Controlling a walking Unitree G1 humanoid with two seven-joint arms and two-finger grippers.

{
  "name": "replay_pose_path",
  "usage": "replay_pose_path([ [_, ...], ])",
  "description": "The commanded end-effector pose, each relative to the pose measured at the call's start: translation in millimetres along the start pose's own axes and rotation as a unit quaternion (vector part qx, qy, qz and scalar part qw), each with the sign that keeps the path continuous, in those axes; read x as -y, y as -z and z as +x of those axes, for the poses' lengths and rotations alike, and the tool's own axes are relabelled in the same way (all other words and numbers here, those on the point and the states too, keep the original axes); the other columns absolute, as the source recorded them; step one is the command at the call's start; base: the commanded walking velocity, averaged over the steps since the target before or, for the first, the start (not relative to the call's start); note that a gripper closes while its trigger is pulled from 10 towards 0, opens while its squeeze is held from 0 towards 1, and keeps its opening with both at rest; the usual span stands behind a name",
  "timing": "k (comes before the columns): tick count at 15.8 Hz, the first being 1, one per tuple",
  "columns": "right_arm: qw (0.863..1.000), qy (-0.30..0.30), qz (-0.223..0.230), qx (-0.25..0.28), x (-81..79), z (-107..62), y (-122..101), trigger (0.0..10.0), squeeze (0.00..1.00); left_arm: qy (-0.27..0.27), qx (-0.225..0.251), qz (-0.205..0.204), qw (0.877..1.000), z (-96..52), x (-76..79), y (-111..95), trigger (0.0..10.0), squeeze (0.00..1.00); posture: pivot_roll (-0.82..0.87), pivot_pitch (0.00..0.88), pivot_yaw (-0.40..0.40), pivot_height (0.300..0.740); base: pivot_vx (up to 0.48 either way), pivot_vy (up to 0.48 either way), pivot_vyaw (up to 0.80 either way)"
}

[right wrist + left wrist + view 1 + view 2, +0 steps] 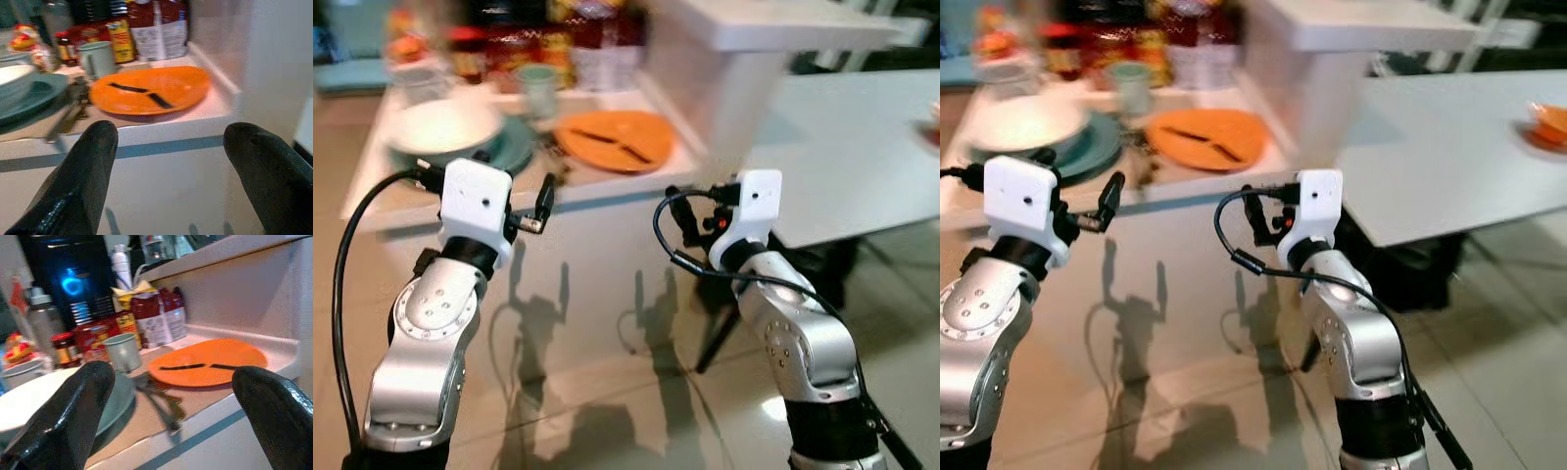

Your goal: Setting the table

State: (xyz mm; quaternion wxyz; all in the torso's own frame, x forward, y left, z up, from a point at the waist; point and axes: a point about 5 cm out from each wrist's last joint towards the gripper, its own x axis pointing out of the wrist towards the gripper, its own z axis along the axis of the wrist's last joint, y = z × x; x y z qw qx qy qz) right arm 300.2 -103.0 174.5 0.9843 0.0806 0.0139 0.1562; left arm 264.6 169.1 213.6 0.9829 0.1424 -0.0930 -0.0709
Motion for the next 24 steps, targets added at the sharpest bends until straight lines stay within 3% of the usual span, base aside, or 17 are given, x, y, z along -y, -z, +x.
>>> replay_pose_path([
  [1,1.0,0.001,-0.003,-0.006,0.1,3.1,0.0,10.0,0.0,0.006,0.008,-0.001,1.0,0.0,1.5,-4.0,10.0,0.0,0.09,0.0,-0.045,0.74,0.394,0.0,0.0],
  [10,1.0,-0.023,-0.007,-0.014,-4.9,6.2,0.6,10.0,0.0,0.004,0.01,-0.001,1.0,-2.1,0.5,-3.5,10.0,0.0,0.09,0.0,-0.051,0.74,0.351,0.0,0.0],
  [11,0.999,-0.029,0.001,-0.015,-6.0,5.5,0.5,10.0,0.68,0.009,0.016,-0.002,1.0,-2.7,1.3,-4.9,10.0,0.0,0.09,0.0,-0.052,0.74,0.0,0.0,0.0],
  [12,0.999,-0.03,0.002,-0.015,-6.2,5.3,0.3,10.0,0.68,0.011,0.016,-0.001,1.0,-2.8,1.5,-5.1,10.0,0.0,0.09,0.0,-0.052,0.74,0.0,0.0,0.0],
  [13,0.999,-0.035,0.005,-0.016,-6.7,4.2,0.0,10.0,1.0,0.012,0.017,-0.001,1.0,-2.9,1.6,-5.1,10.0,0.0,0.08,0.0,-0.052,0.74,0.0,0.0,0.0],
  [24,0.999,-0.009,0.005,-0.04,1.6,5.2,2.7,10.0,1.0,0.028,0.005,0.008,1.0,-1.2,3.4,0.8,10.0,0.0,0.08,0.0,-0.052,0.74,0.0,0.0,0.0],
])
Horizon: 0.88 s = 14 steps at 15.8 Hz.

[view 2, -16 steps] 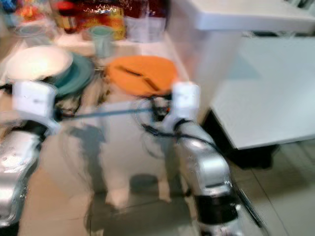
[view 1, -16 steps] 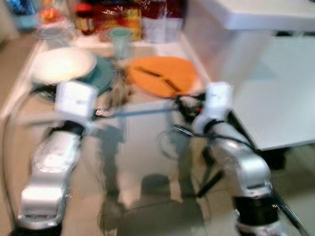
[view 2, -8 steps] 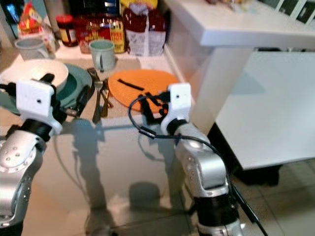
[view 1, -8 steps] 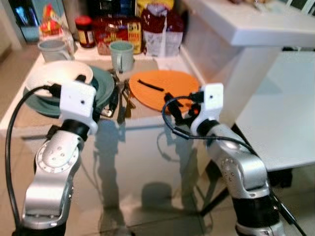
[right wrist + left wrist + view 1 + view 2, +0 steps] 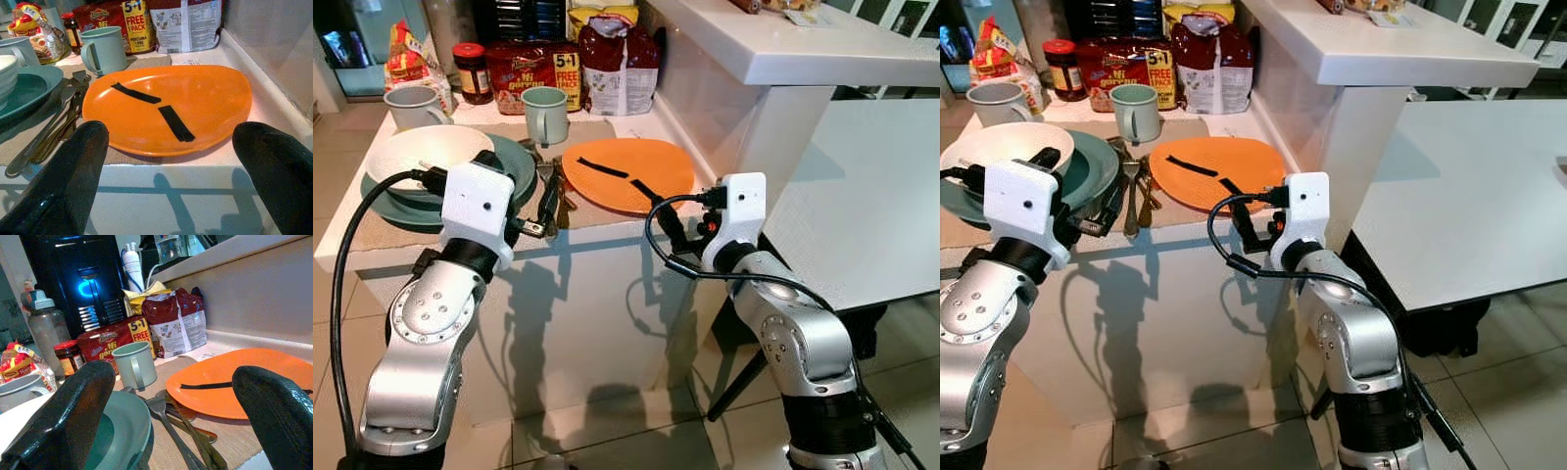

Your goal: Setting the table

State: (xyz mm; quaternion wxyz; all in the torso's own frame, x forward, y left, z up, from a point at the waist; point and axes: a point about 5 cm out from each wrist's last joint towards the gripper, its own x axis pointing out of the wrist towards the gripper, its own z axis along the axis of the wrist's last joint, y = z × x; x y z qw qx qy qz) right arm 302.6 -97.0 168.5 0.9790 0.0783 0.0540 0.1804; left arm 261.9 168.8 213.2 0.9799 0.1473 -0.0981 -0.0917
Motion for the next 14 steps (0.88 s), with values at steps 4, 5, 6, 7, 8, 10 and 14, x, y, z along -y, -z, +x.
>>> replay_pose_path([
  [4,1.0,0.024,-0.003,-0.001,7.6,0.6,-4.3,10.0,1.0,0.011,-0.006,0.003,1.0,2.1,3.7,2.0,10.0,0.0,0.08,0.0,-0.052,0.74,0.0,0.0,0.0],
  [5,1.0,0.026,-0.004,-0.001,8.1,0.8,-4.2,10.0,1.0,0.011,-0.007,0.003,1.0,2.2,3.7,2.1,10.0,0.0,0.08,0.0,-0.052,0.74,0.0,0.0,0.0],
  [6,1.0,0.029,-0.004,-0.001,8.5,0.9,-4.3,10.0,1.0,0.012,-0.007,0.003,1.0,2.3,3.9,2.3,10.0,0.0,0.08,0.0,-0.052,0.74,0.0,0.0,0.0],
  [7,0.999,0.035,-0.005,-0.001,9.6,1.4,-5.0,10.0,1.0,0.014,-0.007,0.002,1.0,3.4,4.8,2.3,10.0,0.0,0.07,0.0,-0.055,0.74,0.0,0.0,0.0],
  [8,0.999,0.046,-0.002,-0.003,12.3,1.7,-5.8,10.0,0.0,0.023,-0.004,0.004,1.0,6.8,7.4,2.0,10.0,0.0,0.07,0.0,-0.058,0.74,0.0,0.0,0.0],
  [10,0.998,0.063,0.009,-0.012,17.7,1.7,-6.4,10.0,0.0,0.048,0.001,0.032,0.998,17.2,13.8,1.7,10.0,0.0,0.07,0.0,-0.057,0.74,0.0,0.0,0.0],
  [14,0.998,0.065,0.004,-0.014,22.1,1.1,-7.8,10.0,0.0,0.102,0.022,0.052,0.993,46.0,27.3,-3.9,10.0,0.0,0.07,0.0,-0.057,0.74,0.0,0.0,0.0],
])
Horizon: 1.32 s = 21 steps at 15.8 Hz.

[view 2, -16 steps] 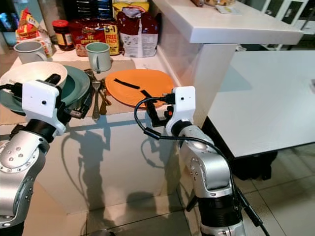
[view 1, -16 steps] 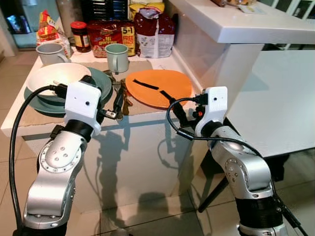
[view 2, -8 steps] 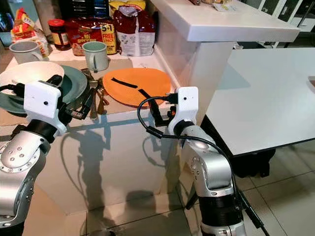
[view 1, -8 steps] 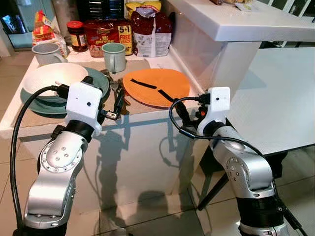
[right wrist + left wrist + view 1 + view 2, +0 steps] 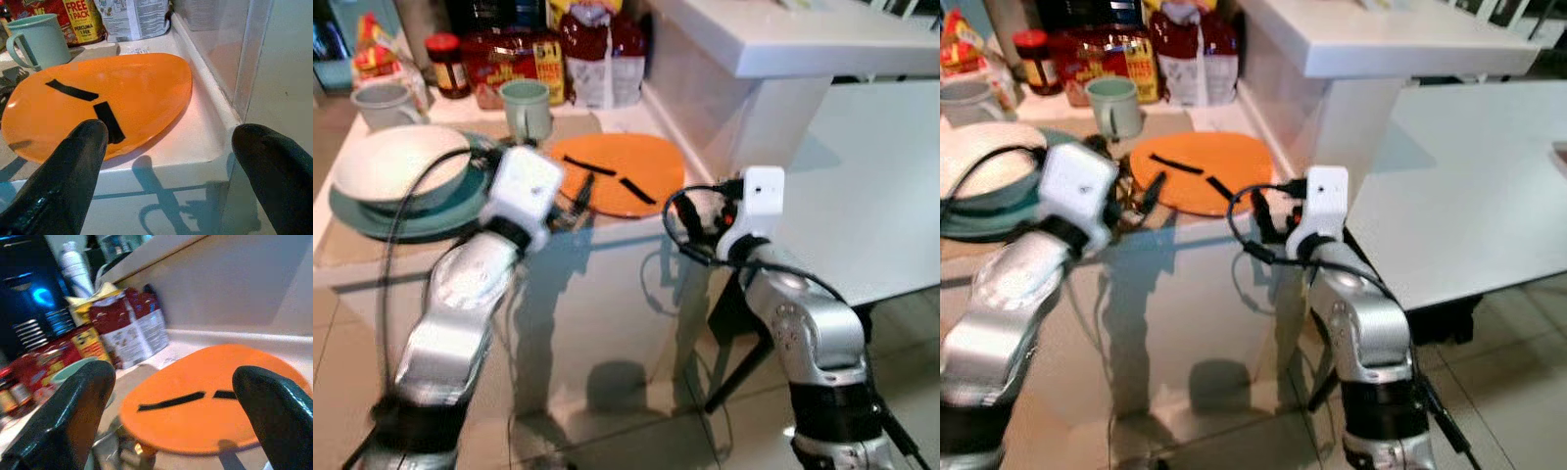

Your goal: Setting the table

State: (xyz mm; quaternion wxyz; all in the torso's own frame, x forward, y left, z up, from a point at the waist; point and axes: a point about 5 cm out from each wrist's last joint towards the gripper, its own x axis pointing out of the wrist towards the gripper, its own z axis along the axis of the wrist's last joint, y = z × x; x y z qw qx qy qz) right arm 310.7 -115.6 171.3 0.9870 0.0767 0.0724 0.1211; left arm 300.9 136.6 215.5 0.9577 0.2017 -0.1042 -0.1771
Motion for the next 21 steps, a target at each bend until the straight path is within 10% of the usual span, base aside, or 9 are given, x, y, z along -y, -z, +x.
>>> replay_pose_path([
  [1,1.0,0.007,-0.002,-0.001,3.7,0.4,-1.6,10.0,0.0,0.02,0.009,0.01,1.0,7.1,3.9,-2.3,10.0,0.0,0.07,0.0,-0.057,0.74,0.0,0.0,0.0],
  [8,0.998,0.043,-0.041,-0.011,37.5,-24.8,-3.2,10.0,0.0,0.106,-0.06,0.121,0.985,89.3,9.2,20.8,10.0,0.0,0.01,0.0,-0.017,0.74,0.0,0.0,0.0],
  [14,0.997,0.011,-0.071,-0.023,36.1,-32.8,-4.7,10.0,0.0,0.148,-0.123,0.207,0.959,100.4,9.3,42.7,10.0,0.0,-0.01,0.0,-0.008,0.74,0.0,0.0,0.0],
  [21,0.975,-0.112,-0.146,-0.123,46.0,-64.2,17.6,10.0,0.0,0.21,-0.087,0.188,0.956,105.6,10.6,28.4,10.0,0.0,-0.01,0.0,-0.02,0.74,0.0,0.0,0.0],
])
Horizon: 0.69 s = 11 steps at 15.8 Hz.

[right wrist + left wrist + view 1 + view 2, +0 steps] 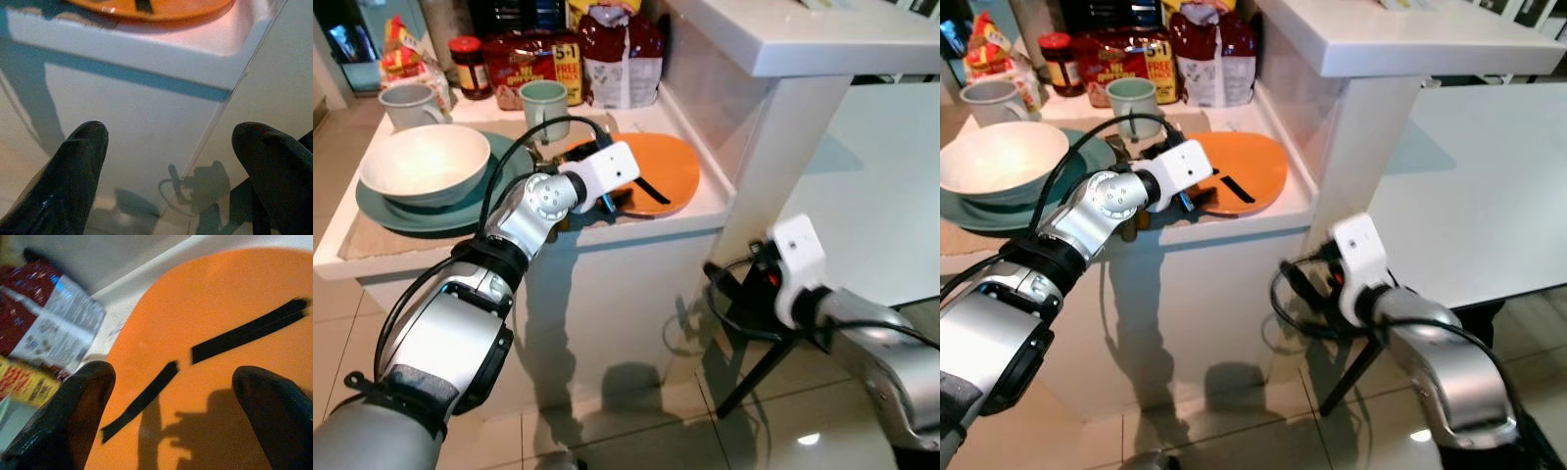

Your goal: Setting the table

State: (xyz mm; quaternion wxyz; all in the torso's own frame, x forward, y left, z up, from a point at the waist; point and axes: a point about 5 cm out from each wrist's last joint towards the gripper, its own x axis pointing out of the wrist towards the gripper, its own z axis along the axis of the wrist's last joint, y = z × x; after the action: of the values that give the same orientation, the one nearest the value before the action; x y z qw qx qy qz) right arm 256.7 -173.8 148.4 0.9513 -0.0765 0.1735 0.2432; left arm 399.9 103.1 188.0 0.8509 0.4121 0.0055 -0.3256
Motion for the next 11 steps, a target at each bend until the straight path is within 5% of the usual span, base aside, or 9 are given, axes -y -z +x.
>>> replay_pose_path([
  [1,1.0,-0.007,-0.008,0.001,4.2,-5.4,-3.3,10.0,0.0,0.022,0.028,0.006,0.999,2.6,-4.0,-14.8,10.0,0.0,-0.01,0.0,-0.019,0.74,0.0,0.0,0.0],
  [8,1.0,-0.009,-0.022,-0.011,14.3,-11.5,-1.8,10.0,0.0,0.15,0.075,0.075,0.983,0.3,11.0,-28.5,10.0,0.0,-0.01,0.0,-0.019,0.74,0.0,0.0,0.0],
  [11,1.0,-0.01,-0.026,-0.011,15.3,-12.0,-2.4,10.0,0.0,0.166,0.091,0.072,0.979,-3.0,6.5,-32.3,10.0,0.0,-0.01,0.0,-0.02,0.74,0.0,0.0,0.0],
])
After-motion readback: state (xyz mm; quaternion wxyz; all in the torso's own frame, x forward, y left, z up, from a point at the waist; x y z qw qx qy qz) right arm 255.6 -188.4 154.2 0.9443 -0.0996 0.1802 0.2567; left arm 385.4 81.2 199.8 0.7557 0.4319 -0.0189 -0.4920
